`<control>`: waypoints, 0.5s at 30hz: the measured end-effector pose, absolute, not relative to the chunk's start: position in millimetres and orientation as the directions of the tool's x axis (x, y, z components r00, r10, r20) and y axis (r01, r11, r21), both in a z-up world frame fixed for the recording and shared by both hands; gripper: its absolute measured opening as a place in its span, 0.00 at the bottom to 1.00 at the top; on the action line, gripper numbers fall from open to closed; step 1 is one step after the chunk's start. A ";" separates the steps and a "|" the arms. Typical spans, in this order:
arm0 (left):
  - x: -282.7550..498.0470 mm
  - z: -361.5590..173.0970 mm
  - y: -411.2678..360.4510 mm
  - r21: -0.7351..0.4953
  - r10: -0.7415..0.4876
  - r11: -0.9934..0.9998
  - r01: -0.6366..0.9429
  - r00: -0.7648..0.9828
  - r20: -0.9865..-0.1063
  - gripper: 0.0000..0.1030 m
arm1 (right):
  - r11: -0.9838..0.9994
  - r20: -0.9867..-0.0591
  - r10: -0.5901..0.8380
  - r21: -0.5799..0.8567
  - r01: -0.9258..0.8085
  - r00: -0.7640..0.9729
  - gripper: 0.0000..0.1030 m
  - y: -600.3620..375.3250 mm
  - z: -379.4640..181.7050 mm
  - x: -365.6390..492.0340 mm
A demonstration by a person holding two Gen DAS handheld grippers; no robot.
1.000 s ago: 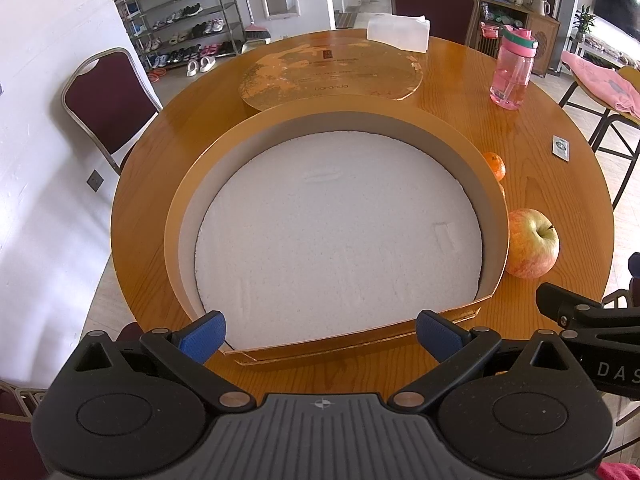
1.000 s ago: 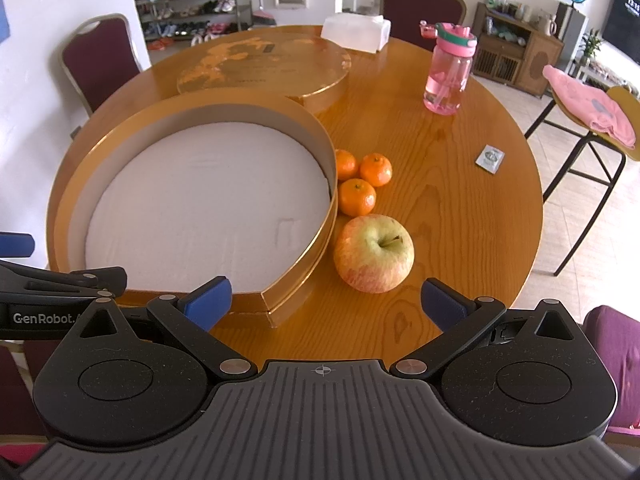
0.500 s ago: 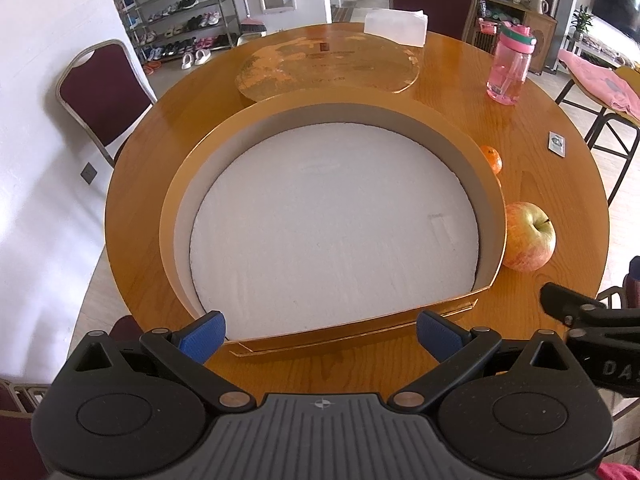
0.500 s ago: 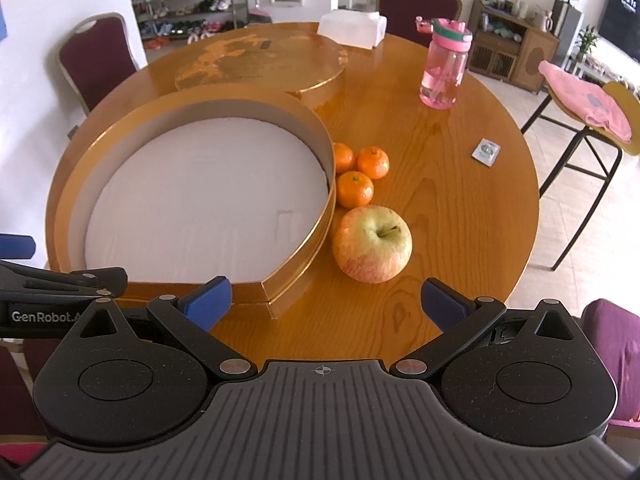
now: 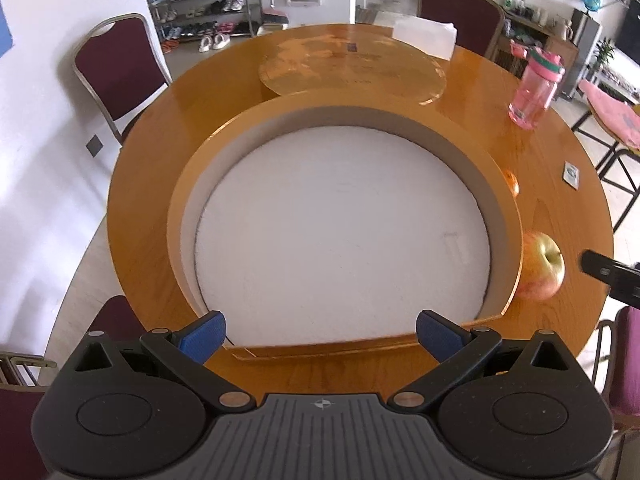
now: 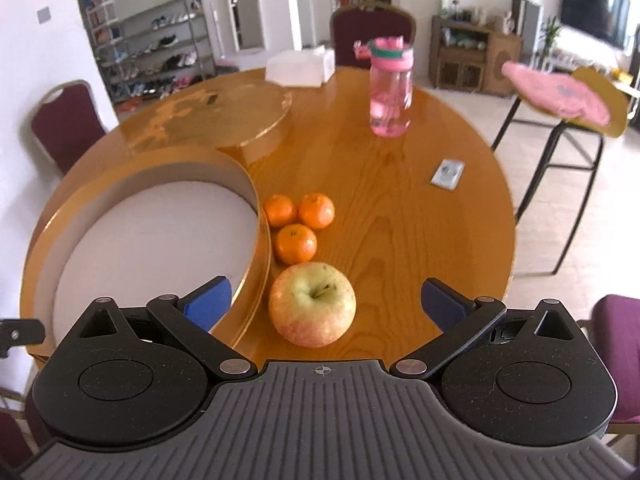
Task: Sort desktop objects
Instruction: 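Move the right gripper to the apple and close on it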
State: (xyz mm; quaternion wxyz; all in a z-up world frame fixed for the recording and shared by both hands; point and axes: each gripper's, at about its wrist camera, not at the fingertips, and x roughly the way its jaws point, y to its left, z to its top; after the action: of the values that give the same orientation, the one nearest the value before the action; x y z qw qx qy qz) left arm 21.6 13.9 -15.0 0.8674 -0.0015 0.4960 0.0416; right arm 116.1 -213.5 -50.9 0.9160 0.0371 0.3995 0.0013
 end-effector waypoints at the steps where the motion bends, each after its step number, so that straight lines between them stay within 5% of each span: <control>1: 21.1 -15.3 12.0 0.046 0.075 0.996 -0.070 0.503 -0.861 0.99 | 0.997 -0.738 0.042 0.071 0.015 0.673 1.00 -215.3 -57.5 120.5; 11: 21.2 -16.5 8.1 0.130 0.166 0.986 -0.109 0.478 -0.863 0.99 | 0.990 -0.807 0.142 0.104 -0.099 0.573 0.99 -219.9 -113.0 167.6; 15: 21.3 -16.6 7.7 0.128 0.173 0.984 -0.126 0.471 -0.865 0.99 | 0.990 -0.838 0.136 0.092 -0.109 0.529 0.89 -215.7 -126.8 183.4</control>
State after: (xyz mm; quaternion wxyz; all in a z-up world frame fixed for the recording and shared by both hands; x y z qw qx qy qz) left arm 21.3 7.7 -16.6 0.8574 0.0233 0.5067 0.0872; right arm 183.4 -215.7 -126.8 0.8742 0.0143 0.4802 0.0699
